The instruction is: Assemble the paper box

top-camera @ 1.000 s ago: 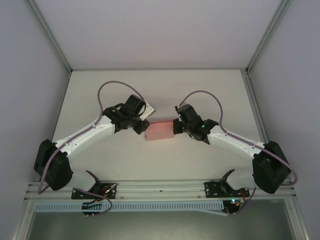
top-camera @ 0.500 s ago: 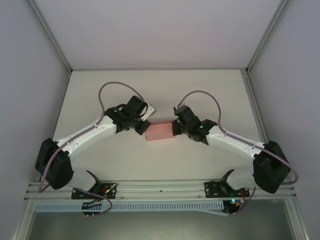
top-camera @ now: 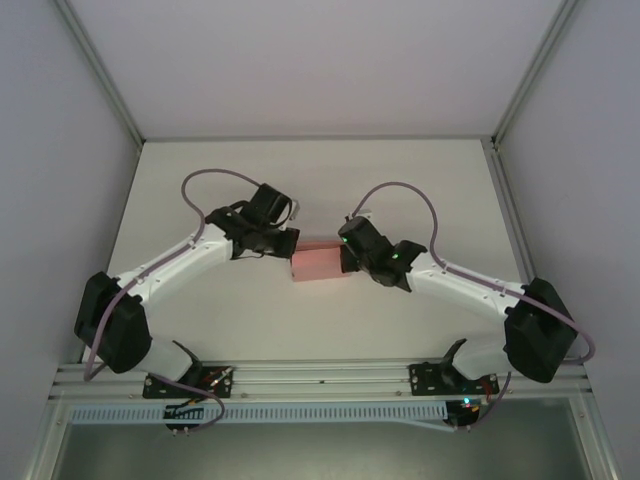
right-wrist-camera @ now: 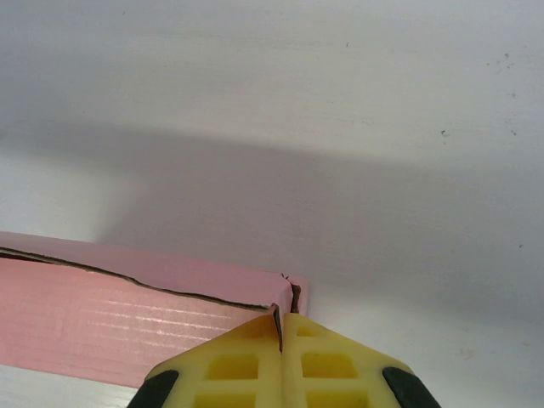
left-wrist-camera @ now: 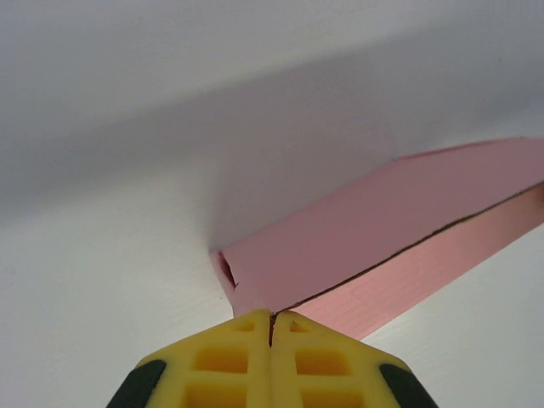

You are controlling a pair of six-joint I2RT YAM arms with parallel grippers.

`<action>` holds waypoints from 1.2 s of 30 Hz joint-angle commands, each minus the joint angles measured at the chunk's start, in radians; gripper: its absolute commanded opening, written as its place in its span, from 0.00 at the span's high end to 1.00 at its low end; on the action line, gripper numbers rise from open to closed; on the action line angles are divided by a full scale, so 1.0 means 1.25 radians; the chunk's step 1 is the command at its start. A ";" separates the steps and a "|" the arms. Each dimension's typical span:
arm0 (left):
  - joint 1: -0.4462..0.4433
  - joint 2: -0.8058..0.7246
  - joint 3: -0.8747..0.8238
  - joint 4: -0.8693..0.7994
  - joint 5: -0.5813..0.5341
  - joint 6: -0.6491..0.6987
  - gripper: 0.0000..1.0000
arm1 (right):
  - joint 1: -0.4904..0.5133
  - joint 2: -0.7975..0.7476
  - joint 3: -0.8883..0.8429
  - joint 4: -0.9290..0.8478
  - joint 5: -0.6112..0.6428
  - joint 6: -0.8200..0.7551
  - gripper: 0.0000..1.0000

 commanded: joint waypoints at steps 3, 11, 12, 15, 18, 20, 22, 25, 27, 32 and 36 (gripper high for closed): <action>0.043 0.019 0.005 0.009 0.121 -0.142 1.00 | 0.025 0.021 -0.010 -0.074 0.000 0.072 1.00; 0.063 0.019 0.004 0.007 0.140 -0.161 1.00 | 0.038 0.017 -0.019 -0.065 0.007 0.090 1.00; 0.064 0.021 -0.005 0.008 0.140 -0.156 1.00 | 0.039 0.017 -0.021 -0.060 0.008 0.089 1.00; 0.052 0.015 -0.047 0.020 0.107 -0.104 1.00 | 0.045 0.012 -0.034 -0.046 0.010 0.065 1.00; 0.017 -0.014 -0.117 0.057 0.009 -0.064 1.00 | 0.055 -0.008 -0.076 0.015 0.049 0.037 0.99; -0.021 -0.048 -0.176 0.092 -0.067 -0.073 1.00 | 0.059 -0.025 -0.119 0.080 0.041 0.020 0.98; -0.066 -0.086 -0.238 0.143 -0.113 -0.079 1.00 | 0.068 -0.045 -0.165 0.147 0.041 -0.006 0.97; -0.103 -0.133 -0.324 0.226 -0.107 -0.091 1.00 | 0.085 -0.072 -0.243 0.249 0.044 -0.052 0.97; -0.112 -0.153 -0.357 0.251 -0.112 -0.103 1.00 | 0.094 -0.088 -0.273 0.280 0.049 -0.068 0.96; -0.123 -0.183 -0.412 0.270 -0.124 -0.117 1.00 | 0.101 -0.136 -0.333 0.332 0.052 -0.058 0.88; -0.123 -0.173 -0.401 0.271 -0.122 -0.117 1.00 | 0.098 -0.169 -0.328 0.330 0.029 -0.059 0.74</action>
